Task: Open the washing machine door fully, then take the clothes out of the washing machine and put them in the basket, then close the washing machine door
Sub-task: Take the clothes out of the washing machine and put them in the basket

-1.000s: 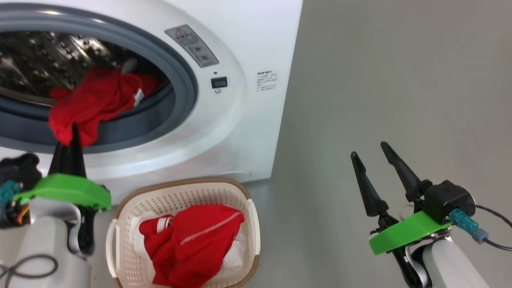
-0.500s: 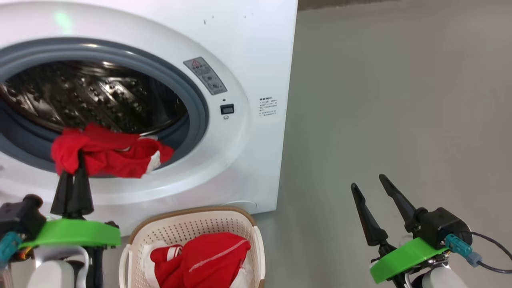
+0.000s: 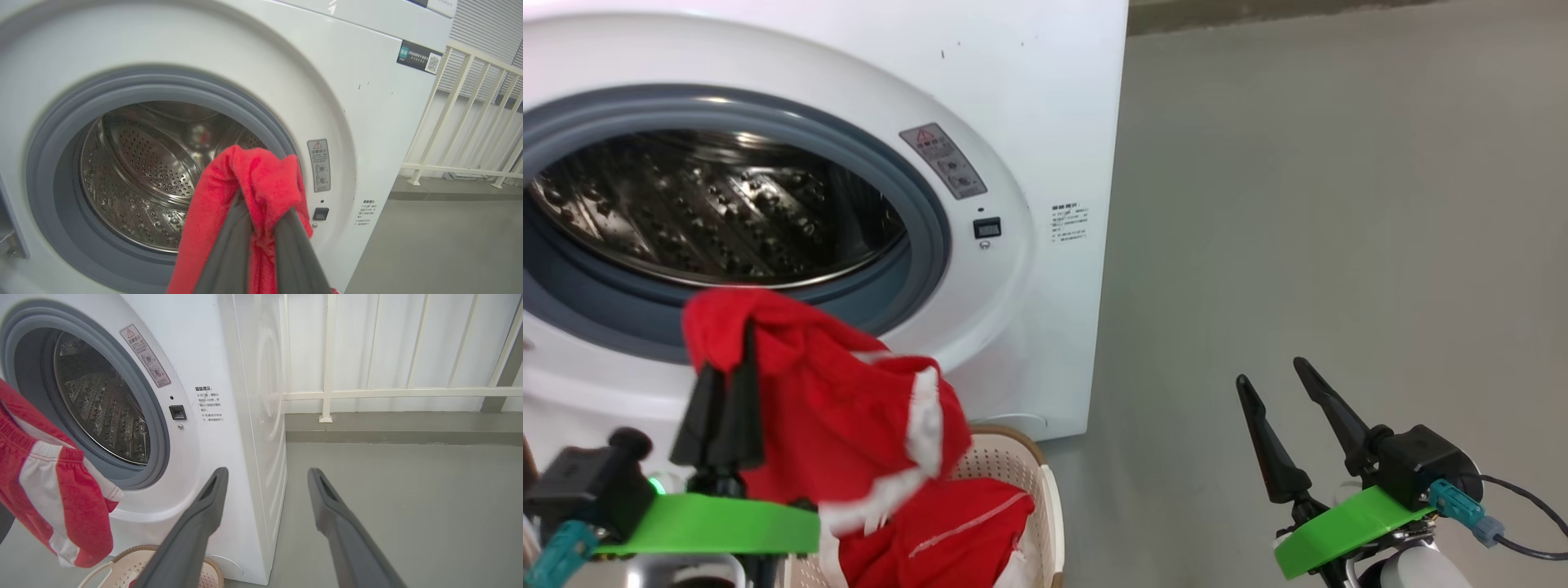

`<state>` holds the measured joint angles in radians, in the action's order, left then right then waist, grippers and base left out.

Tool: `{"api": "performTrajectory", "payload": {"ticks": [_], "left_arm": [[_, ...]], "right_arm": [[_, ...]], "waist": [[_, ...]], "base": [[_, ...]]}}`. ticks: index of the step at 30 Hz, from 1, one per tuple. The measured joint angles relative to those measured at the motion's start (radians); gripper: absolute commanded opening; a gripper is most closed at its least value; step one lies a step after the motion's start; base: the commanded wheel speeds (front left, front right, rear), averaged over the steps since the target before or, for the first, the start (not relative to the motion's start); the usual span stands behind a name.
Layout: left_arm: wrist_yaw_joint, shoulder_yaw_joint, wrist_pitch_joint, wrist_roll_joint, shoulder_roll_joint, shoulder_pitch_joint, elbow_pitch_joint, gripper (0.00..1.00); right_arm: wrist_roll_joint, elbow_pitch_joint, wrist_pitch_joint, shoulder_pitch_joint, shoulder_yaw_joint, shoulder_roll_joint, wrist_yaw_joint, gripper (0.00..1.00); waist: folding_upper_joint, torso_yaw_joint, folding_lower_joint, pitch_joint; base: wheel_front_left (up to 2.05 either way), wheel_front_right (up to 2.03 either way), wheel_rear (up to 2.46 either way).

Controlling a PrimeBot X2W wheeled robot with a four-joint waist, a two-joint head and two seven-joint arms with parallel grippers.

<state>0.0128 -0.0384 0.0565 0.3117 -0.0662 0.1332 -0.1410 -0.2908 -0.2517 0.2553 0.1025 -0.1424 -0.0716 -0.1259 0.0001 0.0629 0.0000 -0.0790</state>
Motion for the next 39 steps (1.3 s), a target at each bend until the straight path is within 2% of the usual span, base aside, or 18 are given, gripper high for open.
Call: {"api": "performTrajectory", "payload": {"ticks": [7,12,18,27,30,39], "left_arm": [[0.0,0.029,-0.021,0.068,0.014,-0.019,0.152,0.0],[-0.015,0.038,-0.02,0.135,0.018,-0.001,0.361,0.0],[-0.032,0.038,-0.018,0.208,0.021,0.105,0.613,0.0],[-0.076,0.064,-0.011,0.222,0.027,0.302,0.986,0.0],[-0.077,0.073,-0.008,0.222,0.027,0.368,1.089,0.0],[-0.112,0.111,-0.01,0.216,0.018,0.507,1.319,0.0]], "right_arm": [[0.0,0.006,0.0,0.005,-0.003,0.004,0.0,1.0],[0.0,0.008,0.0,0.046,-0.004,0.004,0.0,1.0],[0.0,0.009,0.0,0.07,-0.005,0.004,0.0,1.0],[-0.004,0.012,0.0,0.122,-0.02,0.007,0.0,1.0],[-0.008,0.012,0.0,0.137,-0.025,0.008,0.0,1.0],[-0.009,0.016,0.0,0.182,-0.033,0.012,0.0,1.0]], "waist": [[0.0,0.002,0.0,-0.053],[-0.0001,0.008,0.0,-0.099],[0.0,0.025,0.0,-0.151],[0.0,0.056,0.0,-0.237],[0.0,0.065,0.0,-0.27],[0.0,0.09,0.0,-0.36]], "base": [[0.0,0.0,0.0],[0.0,0.0,0.0],[0.0,0.0,0.0],[0.0,0.0,0.0],[0.0,0.0,0.0],[0.0,0.0,0.0]]}}
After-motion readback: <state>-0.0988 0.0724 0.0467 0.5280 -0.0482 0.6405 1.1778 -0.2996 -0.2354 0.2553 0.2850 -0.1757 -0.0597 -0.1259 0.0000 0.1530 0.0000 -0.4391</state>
